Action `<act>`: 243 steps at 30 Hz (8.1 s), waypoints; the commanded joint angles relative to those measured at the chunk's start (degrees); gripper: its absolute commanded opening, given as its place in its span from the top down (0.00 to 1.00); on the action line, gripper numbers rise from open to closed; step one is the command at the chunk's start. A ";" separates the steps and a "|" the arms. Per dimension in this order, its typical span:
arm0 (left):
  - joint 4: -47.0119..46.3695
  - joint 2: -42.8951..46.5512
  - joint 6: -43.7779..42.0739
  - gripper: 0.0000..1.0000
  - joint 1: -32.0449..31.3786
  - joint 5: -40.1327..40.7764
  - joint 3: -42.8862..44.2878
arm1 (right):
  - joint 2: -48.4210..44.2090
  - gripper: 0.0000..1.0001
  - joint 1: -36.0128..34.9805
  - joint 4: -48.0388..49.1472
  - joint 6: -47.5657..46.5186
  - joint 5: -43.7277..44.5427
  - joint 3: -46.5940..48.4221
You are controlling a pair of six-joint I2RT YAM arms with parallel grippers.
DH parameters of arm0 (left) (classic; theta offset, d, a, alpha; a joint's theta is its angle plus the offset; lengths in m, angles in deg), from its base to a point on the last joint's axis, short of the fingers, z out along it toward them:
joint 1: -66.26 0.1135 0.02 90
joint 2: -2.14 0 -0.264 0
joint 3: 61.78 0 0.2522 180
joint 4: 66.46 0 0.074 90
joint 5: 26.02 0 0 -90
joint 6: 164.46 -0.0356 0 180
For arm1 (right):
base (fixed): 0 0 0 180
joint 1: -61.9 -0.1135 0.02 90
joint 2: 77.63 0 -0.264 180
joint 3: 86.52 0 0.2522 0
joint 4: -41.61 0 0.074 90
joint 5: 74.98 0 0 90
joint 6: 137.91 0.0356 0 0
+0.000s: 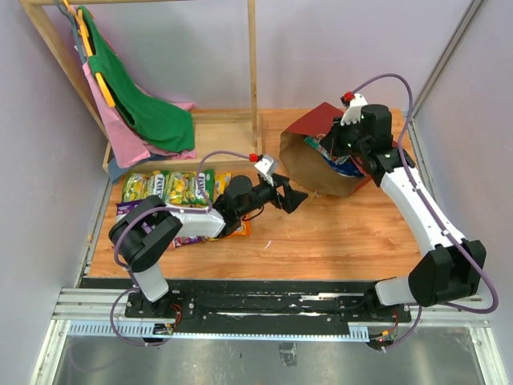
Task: Take the snacks out of the paper bag
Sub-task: Take out the snack from the paper bag.
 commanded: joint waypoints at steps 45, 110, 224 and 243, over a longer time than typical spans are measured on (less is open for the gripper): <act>21.54 -32.75 59.53 0.00 -5.42 24.34 35.89 | -10.36 0.99 -1.10 6.94 6.68 2.37 -2.24; 14.00 -21.63 29.77 1.00 -3.40 46.43 31.72 | -9.46 0.99 -1.32 8.52 7.31 2.18 -3.15; 43.11 -12.50 14.32 0.99 -3.58 3.17 47.93 | -14.62 0.99 12.92 6.51 11.73 17.64 -10.78; 46.22 13.73 4.47 1.00 4.67 8.06 17.78 | -14.36 0.99 12.84 8.35 13.91 13.30 -11.57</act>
